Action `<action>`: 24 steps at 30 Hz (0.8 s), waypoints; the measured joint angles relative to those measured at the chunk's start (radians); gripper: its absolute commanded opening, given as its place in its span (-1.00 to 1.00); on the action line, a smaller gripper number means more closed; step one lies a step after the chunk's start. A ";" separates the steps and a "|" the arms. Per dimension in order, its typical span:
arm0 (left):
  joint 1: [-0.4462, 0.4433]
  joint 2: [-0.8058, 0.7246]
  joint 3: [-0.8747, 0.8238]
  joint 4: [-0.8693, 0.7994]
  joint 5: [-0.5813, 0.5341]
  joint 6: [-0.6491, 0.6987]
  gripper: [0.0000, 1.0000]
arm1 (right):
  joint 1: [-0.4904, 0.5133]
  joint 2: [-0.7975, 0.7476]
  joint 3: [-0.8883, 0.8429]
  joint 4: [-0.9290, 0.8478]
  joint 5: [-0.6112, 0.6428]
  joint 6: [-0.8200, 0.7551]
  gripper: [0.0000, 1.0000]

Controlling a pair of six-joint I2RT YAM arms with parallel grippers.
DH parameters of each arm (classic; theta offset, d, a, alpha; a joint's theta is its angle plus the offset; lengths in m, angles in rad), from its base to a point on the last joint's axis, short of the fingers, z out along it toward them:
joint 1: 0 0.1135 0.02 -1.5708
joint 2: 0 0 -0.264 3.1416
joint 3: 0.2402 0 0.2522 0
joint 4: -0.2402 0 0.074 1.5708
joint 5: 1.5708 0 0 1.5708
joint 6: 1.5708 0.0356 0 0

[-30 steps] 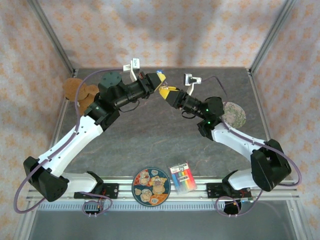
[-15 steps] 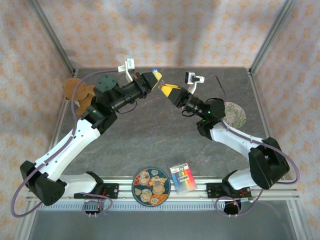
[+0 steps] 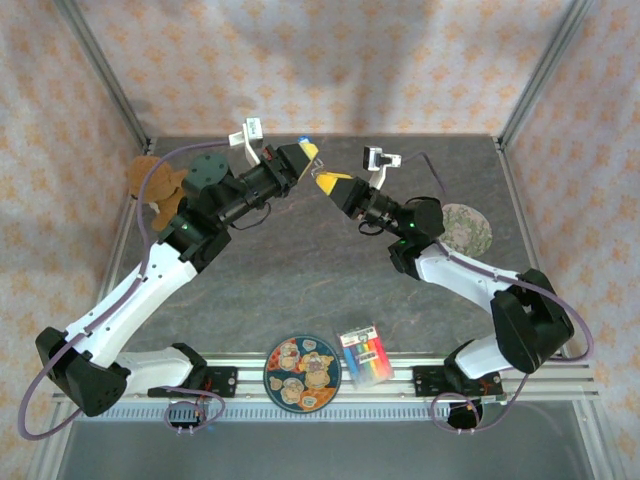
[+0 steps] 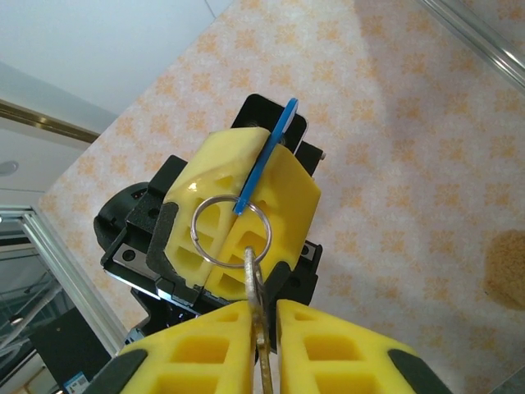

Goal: Remove the keys from the keyring

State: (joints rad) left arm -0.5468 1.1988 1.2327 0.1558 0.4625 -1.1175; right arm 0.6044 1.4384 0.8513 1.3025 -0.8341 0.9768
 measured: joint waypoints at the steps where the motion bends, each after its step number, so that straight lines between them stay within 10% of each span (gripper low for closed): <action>1: 0.000 0.000 -0.001 0.000 0.000 0.000 -1.00 | 0.000 0.000 0.000 0.001 0.000 0.000 -0.93; 11: 0.025 -0.048 -0.059 -0.008 -0.024 0.024 -0.76 | 0.002 -0.034 0.012 -0.153 0.008 -0.070 -1.00; 24: 0.085 -0.233 -0.290 -0.093 -0.124 0.127 -0.19 | 0.002 -0.144 0.484 -1.494 0.136 -0.660 -1.00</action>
State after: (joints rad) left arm -0.4618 0.9657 0.9432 0.0628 0.3386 -0.9905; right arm 0.6060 1.2945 1.3350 -0.1917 -0.6979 0.3164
